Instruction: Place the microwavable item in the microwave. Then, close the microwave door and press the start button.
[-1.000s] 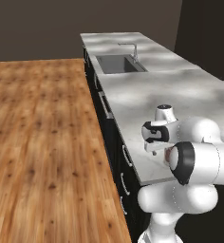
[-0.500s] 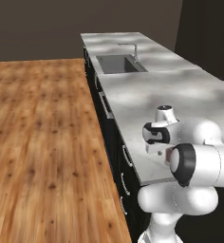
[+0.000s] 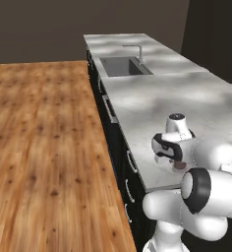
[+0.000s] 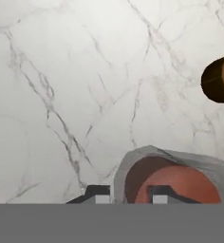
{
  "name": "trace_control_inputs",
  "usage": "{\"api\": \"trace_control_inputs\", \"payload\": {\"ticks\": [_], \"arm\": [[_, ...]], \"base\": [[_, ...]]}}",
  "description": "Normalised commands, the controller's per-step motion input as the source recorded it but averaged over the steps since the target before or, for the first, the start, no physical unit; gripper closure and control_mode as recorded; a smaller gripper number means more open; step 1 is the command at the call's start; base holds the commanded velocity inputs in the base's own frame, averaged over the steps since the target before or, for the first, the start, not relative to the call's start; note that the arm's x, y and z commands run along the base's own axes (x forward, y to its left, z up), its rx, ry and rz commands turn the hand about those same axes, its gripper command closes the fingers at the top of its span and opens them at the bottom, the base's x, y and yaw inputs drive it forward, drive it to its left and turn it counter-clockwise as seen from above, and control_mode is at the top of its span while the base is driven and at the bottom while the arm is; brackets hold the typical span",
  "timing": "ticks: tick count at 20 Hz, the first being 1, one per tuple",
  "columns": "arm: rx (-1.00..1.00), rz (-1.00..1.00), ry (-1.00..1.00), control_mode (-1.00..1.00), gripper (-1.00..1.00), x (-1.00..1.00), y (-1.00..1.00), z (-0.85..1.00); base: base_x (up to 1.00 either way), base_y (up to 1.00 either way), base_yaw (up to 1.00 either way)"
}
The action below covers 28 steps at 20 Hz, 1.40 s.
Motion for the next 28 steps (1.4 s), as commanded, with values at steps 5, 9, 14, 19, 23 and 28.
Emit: {"api": "trace_control_inputs", "payload": {"ticks": [5,9,14,19,23,28], "arm": [[0.0,0.04,-0.18,-1.0,1.0,-0.25,0.02,0.05],[0.0,0.07,-0.14,-1.0,1.0,0.0,0.14,0.41],[0.0,0.08,-0.16,-1.0,1.0,0.0,0.02,0.63],[0.0,0.1,-0.18,-1.0,1.0,-0.06,0.06,0.85],[0.0,0.1,-0.11,-1.0,1.0,-0.14,0.13,0.92],[0.0,0.09,0.0,-1.0,1.0,-0.19,0.32,0.85]], "base": [[0.0,0.0,0.0],[0.0,0.0,0.0],[0.0,0.0,0.0],[0.0,0.0,0.0],[0.0,0.0,0.0],[0.0,0.0,0.0]]}}
